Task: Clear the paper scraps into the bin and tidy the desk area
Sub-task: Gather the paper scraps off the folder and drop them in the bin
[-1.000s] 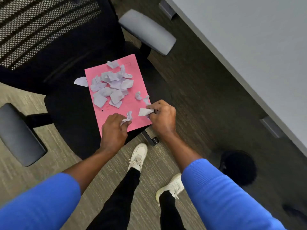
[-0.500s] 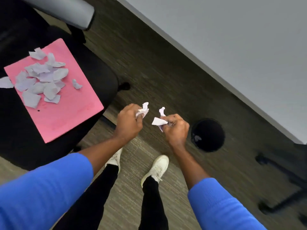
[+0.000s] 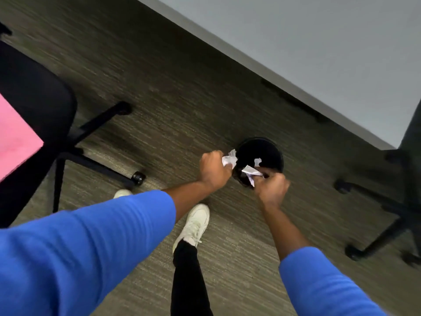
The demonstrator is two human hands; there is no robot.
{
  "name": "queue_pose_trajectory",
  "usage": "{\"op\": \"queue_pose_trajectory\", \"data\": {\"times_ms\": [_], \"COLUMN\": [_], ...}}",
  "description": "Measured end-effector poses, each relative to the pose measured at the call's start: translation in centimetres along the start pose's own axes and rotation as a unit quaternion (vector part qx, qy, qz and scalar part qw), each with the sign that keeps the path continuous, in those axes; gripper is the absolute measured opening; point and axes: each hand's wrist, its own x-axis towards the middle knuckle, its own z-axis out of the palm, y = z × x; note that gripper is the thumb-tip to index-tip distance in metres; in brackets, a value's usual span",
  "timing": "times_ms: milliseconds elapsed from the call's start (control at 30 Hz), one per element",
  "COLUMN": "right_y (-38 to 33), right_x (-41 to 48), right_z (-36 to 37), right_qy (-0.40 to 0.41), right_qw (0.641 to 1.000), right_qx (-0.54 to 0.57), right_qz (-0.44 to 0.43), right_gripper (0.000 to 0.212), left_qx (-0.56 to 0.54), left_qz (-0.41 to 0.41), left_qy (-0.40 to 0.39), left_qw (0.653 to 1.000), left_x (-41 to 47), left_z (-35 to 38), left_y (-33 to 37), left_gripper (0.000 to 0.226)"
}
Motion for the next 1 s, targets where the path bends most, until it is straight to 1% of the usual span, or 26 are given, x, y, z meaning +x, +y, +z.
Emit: {"op": "queue_pose_trajectory", "data": {"times_ms": [100,167,200,267,333,433,500,533,633,700,733,833,933,1000], "right_y": [2.0,2.8,3.2,3.6,3.8,3.9,3.9,3.9,3.6,3.1,2.7,0.9,-1.7,-3.9], "right_x": [3.1,4.7,5.4,6.4,7.2,8.1,8.4,8.5,8.0,7.3,6.8,5.1,3.4,2.1], "right_z": [0.6,0.8,1.0,1.2,1.5,1.8,1.6,1.4,0.9,0.7,0.6,0.8,1.5,2.1], "right_qy": [-0.030,-0.066,-0.059,-0.006,0.009,-0.007,0.003,0.009,0.010,0.003,-0.001,-0.014,-0.066,-0.082], "right_qw": [0.999,0.998,0.998,0.997,0.994,0.994,0.996,0.996,0.995,0.993,0.992,0.994,0.990,0.990], "right_qx": [0.019,0.007,-0.012,-0.065,-0.099,-0.108,-0.087,-0.083,-0.102,-0.118,-0.121,-0.093,-0.091,-0.079], "right_qz": [0.035,0.014,-0.004,-0.027,-0.033,-0.024,-0.021,-0.020,-0.018,-0.023,-0.024,-0.050,-0.080,-0.085], "right_gripper": [0.030,0.031,0.030,0.027,0.027,0.033,0.031,0.029,0.031,0.031,0.032,0.036,0.041,0.039], "left_qx": [-0.016,-0.033,-0.053,-0.140,-0.214,-0.242,-0.268,-0.268,-0.251,-0.236,-0.217,-0.108,0.001,0.063], "left_qz": [-0.038,-0.051,-0.065,-0.112,-0.129,-0.132,-0.154,-0.158,-0.149,-0.136,-0.127,-0.081,-0.030,0.002], "left_qy": [-0.012,-0.045,-0.073,-0.123,-0.146,-0.167,-0.188,-0.204,-0.282,-0.300,-0.292,-0.225,-0.217,-0.199], "left_qw": [0.999,0.997,0.994,0.976,0.957,0.947,0.932,0.928,0.914,0.914,0.923,0.965,0.976,0.978], "left_x": [1.4,2.6,3.3,4.5,5.3,5.5,5.3,5.3,5.0,4.6,4.4,4.0,3.7,3.3], "left_z": [3.6,5.3,6.0,7.2,8.1,8.8,8.6,8.4,7.1,5.9,5.4,3.4,0.1,-2.5], "left_y": [0.9,1.1,1.2,1.1,1.4,2.4,2.8,2.8,2.1,1.5,1.2,0.5,-0.9,-1.9], "left_gripper": [0.035,0.034,0.033,0.035,0.039,0.052,0.061,0.061,0.050,0.049,0.049,0.045,0.045,0.040]}}
